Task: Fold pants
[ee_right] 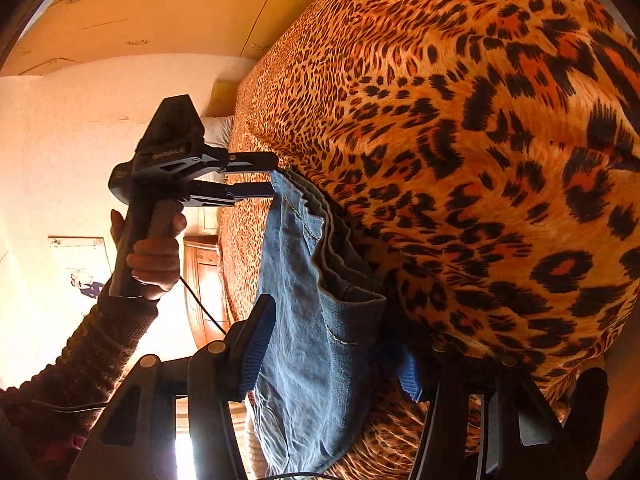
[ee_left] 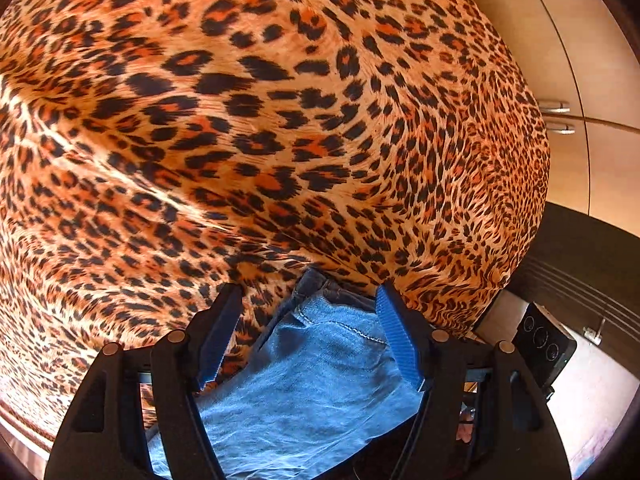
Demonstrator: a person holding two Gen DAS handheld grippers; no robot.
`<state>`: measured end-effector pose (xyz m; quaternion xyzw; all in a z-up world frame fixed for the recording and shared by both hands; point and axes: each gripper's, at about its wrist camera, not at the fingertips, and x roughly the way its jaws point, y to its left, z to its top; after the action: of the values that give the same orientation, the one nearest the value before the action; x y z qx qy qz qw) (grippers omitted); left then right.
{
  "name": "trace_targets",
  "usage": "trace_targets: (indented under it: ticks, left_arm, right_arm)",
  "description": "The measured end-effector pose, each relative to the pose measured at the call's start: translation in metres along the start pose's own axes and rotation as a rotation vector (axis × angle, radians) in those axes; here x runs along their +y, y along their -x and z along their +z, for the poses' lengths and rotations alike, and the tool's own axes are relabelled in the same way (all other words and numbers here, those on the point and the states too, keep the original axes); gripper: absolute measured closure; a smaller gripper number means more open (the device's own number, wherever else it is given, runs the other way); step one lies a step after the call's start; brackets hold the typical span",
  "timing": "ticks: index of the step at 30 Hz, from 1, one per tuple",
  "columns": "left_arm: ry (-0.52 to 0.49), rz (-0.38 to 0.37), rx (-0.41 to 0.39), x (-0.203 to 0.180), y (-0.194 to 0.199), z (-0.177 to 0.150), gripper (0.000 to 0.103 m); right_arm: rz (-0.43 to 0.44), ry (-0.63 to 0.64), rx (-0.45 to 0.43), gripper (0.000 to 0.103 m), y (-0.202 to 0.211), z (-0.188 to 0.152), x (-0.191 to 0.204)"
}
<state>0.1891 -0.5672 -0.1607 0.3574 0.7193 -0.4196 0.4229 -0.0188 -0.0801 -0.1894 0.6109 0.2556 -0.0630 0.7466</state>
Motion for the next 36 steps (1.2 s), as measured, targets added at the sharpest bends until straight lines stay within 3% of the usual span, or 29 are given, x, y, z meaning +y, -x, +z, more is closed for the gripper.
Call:
trace_targets:
  ticks: [2, 5, 8, 10, 12, 13, 14, 15, 17, 18, 19, 26, 33, 36]
  left_arm:
    - [-0.068, -0.018, 0.008, -0.014, -0.005, -0.001, 0.015]
    - [-0.193, -0.055, 0.074, -0.039, -0.017, -0.009, 0.015]
    - [-0.319, 0.030, 0.061, -0.063, -0.024, -0.022, 0.015]
    - [-0.367, 0.036, 0.046, -0.069, -0.023, -0.030, 0.016]
    - [-0.371, 0.027, 0.027, -0.073, -0.021, -0.038, 0.034]
    - [-0.382, 0.066, 0.007, -0.075, -0.021, -0.042, 0.041]
    - [-0.402, 0.119, -0.014, -0.078, -0.024, -0.047, 0.056]
    - [-0.419, 0.158, -0.035, -0.080, -0.025, -0.051, 0.064]
    - [-0.427, 0.188, -0.065, -0.081, -0.021, -0.061, 0.071]
    - [-0.434, 0.188, -0.068, -0.085, -0.020, -0.066, 0.083]
    - [-0.439, 0.186, -0.073, -0.087, -0.017, -0.073, 0.086]
    - [-0.376, 0.120, -0.213, -0.080, 0.029, -0.128, 0.087]
    - [-0.285, 0.101, -0.322, -0.037, 0.087, -0.173, 0.087]
    - [-0.225, 0.094, -0.362, -0.023, 0.093, -0.186, 0.087]
  right_arm:
    - [0.004, -0.009, -0.009, 0.047, 0.006, 0.001, -0.005]
    - [-0.001, -0.017, -0.024, 0.047, 0.013, 0.001, -0.008]
    - [-0.007, -0.022, -0.045, 0.047, 0.016, 0.000, -0.009]
    - [-0.017, -0.013, -0.061, 0.049, 0.017, -0.003, -0.008]
    - [-0.035, 0.002, -0.070, 0.051, 0.015, -0.006, -0.006]
    - [-0.044, 0.010, -0.073, 0.053, 0.012, -0.010, -0.005]
    - [-0.059, 0.017, -0.075, 0.056, 0.011, -0.011, -0.005]
    - [-0.077, 0.022, -0.074, 0.063, 0.009, -0.012, -0.004]
    - [-0.111, 0.014, -0.070, 0.078, 0.006, -0.013, -0.007]
    - [-0.125, -0.003, -0.072, 0.081, 0.005, -0.012, -0.009]
    - [-0.123, -0.014, -0.074, 0.081, 0.004, -0.012, -0.009]
    - [-0.082, 0.108, -0.037, 0.085, -0.003, -0.012, 0.030]
    - [-0.074, 0.258, 0.013, 0.085, -0.012, -0.020, 0.080]
    - [-0.073, 0.357, 0.063, 0.085, -0.022, -0.030, 0.110]
